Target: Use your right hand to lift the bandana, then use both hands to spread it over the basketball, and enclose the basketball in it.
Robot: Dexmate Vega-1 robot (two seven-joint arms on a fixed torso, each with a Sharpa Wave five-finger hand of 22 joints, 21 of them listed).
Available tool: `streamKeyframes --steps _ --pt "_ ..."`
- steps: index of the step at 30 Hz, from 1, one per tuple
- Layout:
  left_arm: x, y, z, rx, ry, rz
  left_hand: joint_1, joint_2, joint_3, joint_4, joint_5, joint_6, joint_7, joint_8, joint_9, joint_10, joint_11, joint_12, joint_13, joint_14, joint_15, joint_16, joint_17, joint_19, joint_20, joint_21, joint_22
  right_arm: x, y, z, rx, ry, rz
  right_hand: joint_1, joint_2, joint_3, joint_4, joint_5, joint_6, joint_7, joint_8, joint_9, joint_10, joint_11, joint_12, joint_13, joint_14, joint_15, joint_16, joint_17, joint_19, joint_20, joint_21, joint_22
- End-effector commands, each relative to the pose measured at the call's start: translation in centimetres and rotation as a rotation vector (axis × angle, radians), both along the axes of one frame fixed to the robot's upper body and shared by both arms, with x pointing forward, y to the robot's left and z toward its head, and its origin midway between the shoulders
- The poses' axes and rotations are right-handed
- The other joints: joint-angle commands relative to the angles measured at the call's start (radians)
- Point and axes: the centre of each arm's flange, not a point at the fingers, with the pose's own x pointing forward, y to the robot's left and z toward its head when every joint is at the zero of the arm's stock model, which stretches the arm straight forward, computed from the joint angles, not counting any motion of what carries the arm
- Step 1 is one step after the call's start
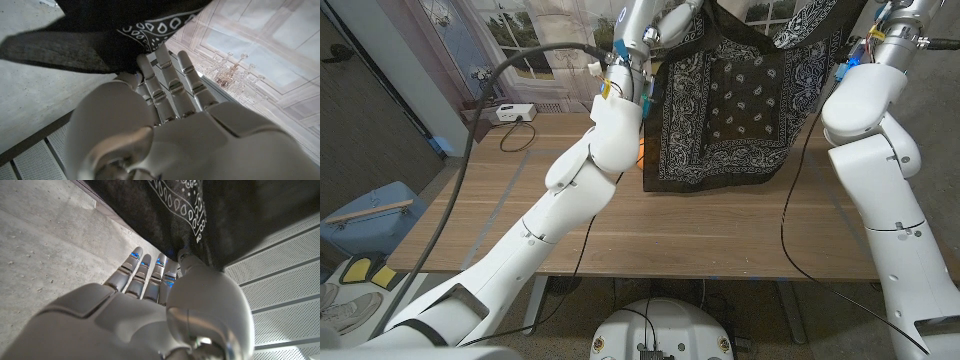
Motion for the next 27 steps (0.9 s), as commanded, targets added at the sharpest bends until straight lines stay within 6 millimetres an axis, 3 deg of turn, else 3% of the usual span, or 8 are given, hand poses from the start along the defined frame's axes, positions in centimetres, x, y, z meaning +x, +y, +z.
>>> streamKeyframes --steps 1,9,13,27 --pt "-6.6 0.7 -0.7 -0.107 -0.171 0.135 0.010 0.005 0.003 0.006 0.012 0.002 -0.009 0.157 0.169 -0.007 -0.003 0.010 0.017 0.002 -0.117 -0.009 0.010 -0.011 -0.001 0.008 0.001 -0.7 0.7 0.0 -0.078 0.056 0.027 0.002 0.010 -0.005 -0.002 0.005 0.051 -0.055 0.073 0.003 0.013 -0.013 -0.003 0.005 -0.005 -0.109 -0.004 0.002 -0.005 -0.001 0.005 0.003" --pt "-9.4 2.4 -2.0 -0.261 -0.173 0.324 0.007 0.003 0.003 0.011 0.015 0.003 -0.012 0.158 0.170 -0.008 -0.005 0.014 0.035 0.000 -0.117 -0.016 0.019 -0.027 0.005 0.010 -0.003 -0.3 2.5 1.2 -0.220 0.176 0.102 0.002 0.012 -0.006 -0.001 0.005 0.049 -0.054 0.073 0.001 0.008 -0.013 -0.006 0.006 -0.011 -0.106 -0.007 0.004 -0.012 0.004 0.002 0.003" --pt "-10.4 3.5 -2.4 -0.310 -0.112 0.412 0.004 0.002 0.004 0.015 0.017 0.000 -0.012 0.157 0.169 -0.009 -0.005 0.016 0.048 -0.004 -0.116 -0.023 0.024 -0.037 0.011 0.010 -0.006 0.5 4.4 1.9 -0.346 0.286 0.090 0.002 0.013 -0.008 -0.001 0.004 0.045 -0.054 0.073 0.001 0.000 -0.012 -0.010 0.007 -0.020 -0.100 -0.009 0.006 -0.020 0.009 0.000 0.003" --pt "-11.6 4.8 -1.8 -0.290 0.114 0.709 0.006 -0.003 0.009 0.017 0.024 0.006 -0.003 0.157 0.161 -0.011 -0.006 0.011 0.065 -0.012 -0.116 -0.046 0.035 -0.052 0.021 0.016 -0.017 5.9 9.4 2.2 -0.495 0.433 0.159 0.006 0.018 -0.015 -0.001 0.000 0.037 -0.055 0.073 -0.001 -0.019 0.000 -0.022 0.007 -0.051 -0.083 -0.012 0.015 -0.037 0.015 -0.007 0.004"
